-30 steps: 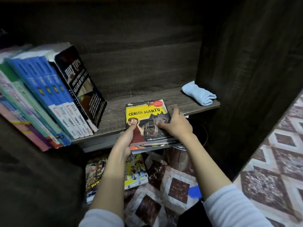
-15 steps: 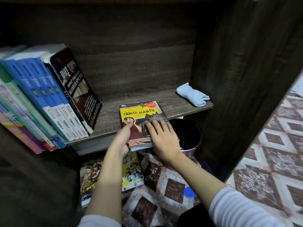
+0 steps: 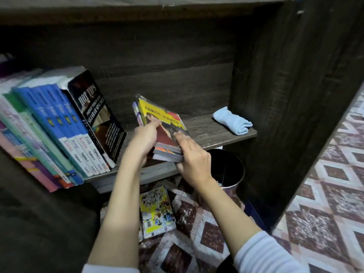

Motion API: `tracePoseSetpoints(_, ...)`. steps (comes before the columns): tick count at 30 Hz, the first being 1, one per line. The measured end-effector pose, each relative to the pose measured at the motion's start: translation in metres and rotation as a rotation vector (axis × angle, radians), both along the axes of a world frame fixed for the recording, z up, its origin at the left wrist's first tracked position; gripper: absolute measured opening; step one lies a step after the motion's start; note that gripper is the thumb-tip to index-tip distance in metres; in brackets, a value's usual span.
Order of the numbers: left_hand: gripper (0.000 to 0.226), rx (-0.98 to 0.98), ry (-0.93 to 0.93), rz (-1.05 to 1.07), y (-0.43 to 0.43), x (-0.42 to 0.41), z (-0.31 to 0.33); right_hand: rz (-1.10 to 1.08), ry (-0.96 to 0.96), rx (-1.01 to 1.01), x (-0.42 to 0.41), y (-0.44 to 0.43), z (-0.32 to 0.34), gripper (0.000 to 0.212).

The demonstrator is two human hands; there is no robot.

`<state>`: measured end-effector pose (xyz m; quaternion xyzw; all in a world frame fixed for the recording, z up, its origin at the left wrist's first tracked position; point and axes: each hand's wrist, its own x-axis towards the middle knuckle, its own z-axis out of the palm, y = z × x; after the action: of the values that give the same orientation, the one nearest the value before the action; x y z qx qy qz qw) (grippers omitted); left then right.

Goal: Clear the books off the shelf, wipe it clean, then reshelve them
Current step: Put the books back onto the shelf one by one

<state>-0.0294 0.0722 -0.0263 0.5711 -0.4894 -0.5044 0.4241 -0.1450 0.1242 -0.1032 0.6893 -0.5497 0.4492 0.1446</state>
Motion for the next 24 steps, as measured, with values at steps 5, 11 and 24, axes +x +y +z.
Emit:
tracePoseSetpoints(5, 0.076, -0.106, -0.182, -0.081, 0.005, 0.001, 0.035, -0.07, -0.378, -0.075, 0.016, -0.007, 0.01, 0.06)
tracePoseSetpoints(11, 0.047, -0.049, -0.233, 0.04, -0.002, 0.008, -0.018, -0.114, -0.997, 0.114, 0.031, -0.01, 0.02, 0.043)
tracePoseSetpoints(24, 0.028, 0.357, 0.183, -0.086, 0.005, -0.012, -0.078, -0.122, -2.044, 0.253, 0.026, -0.051, -0.026, 0.048)
